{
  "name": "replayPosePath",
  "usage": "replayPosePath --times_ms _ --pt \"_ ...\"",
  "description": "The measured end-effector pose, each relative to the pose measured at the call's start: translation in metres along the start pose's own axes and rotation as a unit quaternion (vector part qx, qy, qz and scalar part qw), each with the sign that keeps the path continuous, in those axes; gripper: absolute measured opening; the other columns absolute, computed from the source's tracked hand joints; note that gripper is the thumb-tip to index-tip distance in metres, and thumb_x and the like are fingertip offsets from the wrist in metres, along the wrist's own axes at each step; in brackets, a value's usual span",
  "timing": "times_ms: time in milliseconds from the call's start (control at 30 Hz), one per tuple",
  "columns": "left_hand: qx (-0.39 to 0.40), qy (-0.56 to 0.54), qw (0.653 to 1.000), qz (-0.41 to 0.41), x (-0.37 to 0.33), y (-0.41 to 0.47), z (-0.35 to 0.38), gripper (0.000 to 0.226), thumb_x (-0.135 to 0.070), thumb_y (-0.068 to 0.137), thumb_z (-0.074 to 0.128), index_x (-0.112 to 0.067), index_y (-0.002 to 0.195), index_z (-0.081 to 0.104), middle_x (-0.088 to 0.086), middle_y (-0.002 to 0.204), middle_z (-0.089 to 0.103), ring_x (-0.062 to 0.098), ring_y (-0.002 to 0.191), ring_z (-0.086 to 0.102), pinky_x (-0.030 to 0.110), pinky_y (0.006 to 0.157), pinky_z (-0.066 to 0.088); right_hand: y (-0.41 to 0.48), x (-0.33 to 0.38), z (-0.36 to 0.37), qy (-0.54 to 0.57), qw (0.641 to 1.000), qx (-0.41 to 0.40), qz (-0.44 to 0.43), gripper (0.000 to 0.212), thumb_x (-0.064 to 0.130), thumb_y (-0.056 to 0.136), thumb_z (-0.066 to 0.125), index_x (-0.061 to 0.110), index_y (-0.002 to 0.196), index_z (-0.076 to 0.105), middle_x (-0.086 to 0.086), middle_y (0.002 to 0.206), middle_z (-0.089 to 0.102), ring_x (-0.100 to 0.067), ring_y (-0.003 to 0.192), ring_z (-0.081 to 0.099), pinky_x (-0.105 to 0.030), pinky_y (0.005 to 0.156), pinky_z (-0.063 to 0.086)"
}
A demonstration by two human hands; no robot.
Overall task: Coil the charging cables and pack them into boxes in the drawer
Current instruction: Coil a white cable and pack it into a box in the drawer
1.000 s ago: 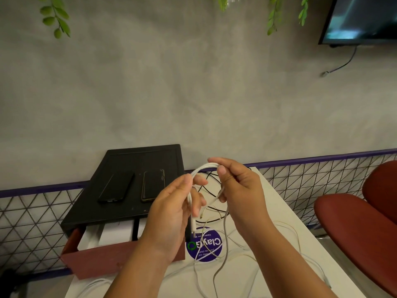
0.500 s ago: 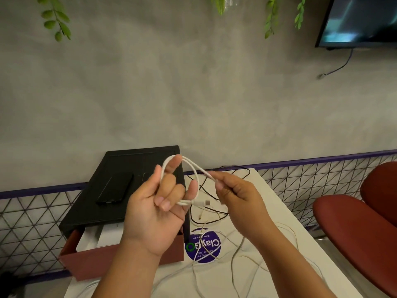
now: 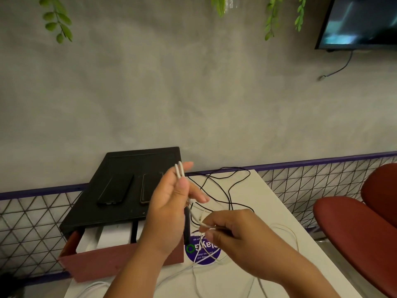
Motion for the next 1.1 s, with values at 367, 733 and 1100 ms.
replayPosePath --times_ms 367,733,1100 --pt "0.164 -0.017 0.982 -0.089 -0.003 -0.01 0.014 0.033 -0.035 0.09 0.039 -0.009 0.08 0.056 -0.006 0.04 0.037 0.008 0.04 0.032 0.035 0.082 0.048 0.016 -0.008 -0.028 0.132 0.959 -0.242 -0.063 0.013 0.03 0.076 0.072 0.028 0.068 0.062 0.004 0.069 0.064 -0.009 0.06 0.056 -0.02 0.053 0.044" --pt "0.148 -0.211 0.943 -0.212 -0.007 -0.011 0.019 0.045 -0.045 0.084 0.047 -0.021 0.046 0.048 -0.002 0.04 0.035 0.009 0.035 0.034 0.023 0.056 0.047 0.023 -0.006 -0.008 0.167 0.955 -0.233 -0.073 0.019 0.033 0.086 0.046 0.034 0.074 0.061 0.02 0.066 0.061 -0.001 0.064 0.056 -0.009 0.058 0.04" --pt "0.083 -0.321 0.913 -0.237 -0.006 -0.01 0.016 0.043 -0.04 0.086 0.054 -0.015 0.051 0.052 -0.004 0.041 0.029 0.008 0.034 0.03 0.026 0.061 0.051 0.028 -0.011 -0.006 -0.259 0.921 -0.281 -0.081 0.061 -0.001 0.059 0.077 0.01 0.116 0.057 0.003 0.063 0.064 -0.011 0.043 0.056 -0.012 0.037 0.029"
Point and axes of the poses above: each hand's wrist, its own y-axis towards the middle knuckle, its own z-axis out of the palm, x = y × z, the point moved 2 cm from there along y, towards the middle knuckle
